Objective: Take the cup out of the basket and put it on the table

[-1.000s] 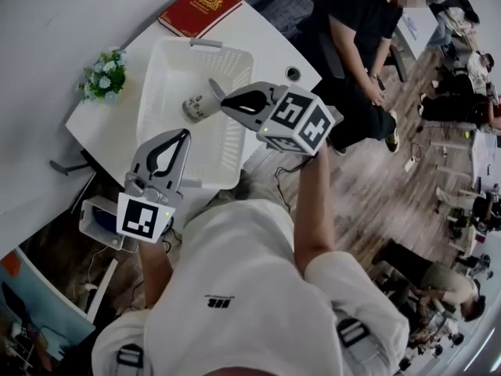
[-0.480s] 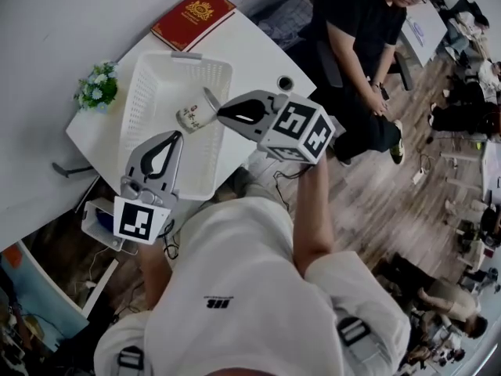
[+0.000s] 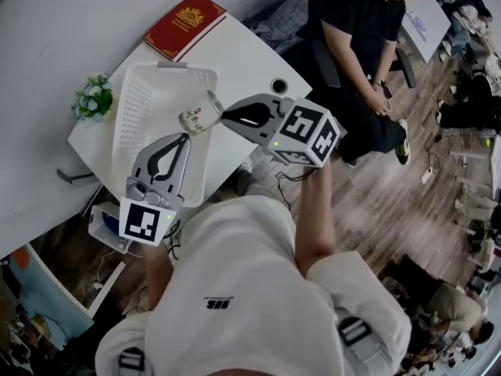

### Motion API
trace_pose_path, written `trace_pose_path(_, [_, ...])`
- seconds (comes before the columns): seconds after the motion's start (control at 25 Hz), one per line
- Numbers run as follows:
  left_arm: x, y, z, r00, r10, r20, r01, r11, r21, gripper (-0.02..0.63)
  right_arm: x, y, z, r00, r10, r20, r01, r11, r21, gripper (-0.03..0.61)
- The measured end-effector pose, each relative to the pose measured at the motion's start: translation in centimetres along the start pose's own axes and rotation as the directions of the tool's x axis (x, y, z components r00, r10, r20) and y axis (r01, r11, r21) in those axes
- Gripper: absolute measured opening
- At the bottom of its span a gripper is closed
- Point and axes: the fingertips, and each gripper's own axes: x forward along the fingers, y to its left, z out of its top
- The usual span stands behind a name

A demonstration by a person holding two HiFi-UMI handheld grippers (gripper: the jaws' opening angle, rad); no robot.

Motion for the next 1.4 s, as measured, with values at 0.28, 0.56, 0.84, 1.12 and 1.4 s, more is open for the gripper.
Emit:
trace_pose_path(0.28, [1.5, -0.5, 0.0, 1.000, -0.023, -0.009, 0.023, 1.000, 0.004, 0.009, -2.1, -1.1, -1.0, 0.998, -0.033, 0.044, 0.032, 0.999, 0.039, 0.020])
trace_pose_path(0.56, [3.1, -1.2, 0.2, 0.998, -0.054, -0.011, 0.054, 0.999, 0.007, 0.009, -4.6, -2.5, -2.3, 0.994, -0.080, 0.069, 0.074, 0.994, 0.080, 0.020])
trace_pose_path(0.84, [4.8, -2.0, 0.4, 0.997, -0.077, -0.015, 0.077, 0.997, 0.010, 0.009, -6.6, -3.9, -3.7, 0.991, -0.103, 0.082, 0.093, 0.989, 0.116, 0.020])
trace_pose_path(1.12, [6.7, -2.3, 0.2, 0.995, -0.091, -0.037, 0.091, 0.996, 0.006, 0.009, -7.4, -5.7, -5.6, 0.990, -0.110, 0.085, 0.095, 0.982, 0.164, 0.020])
trace_pose_path(1.4, [8.4, -2.6, -0.2, 0.993, -0.099, -0.060, 0.100, 0.995, 0.005, 0.009, -7.5, -7.6, -8.1, 0.992, -0.097, 0.084, 0.076, 0.971, 0.224, 0.020])
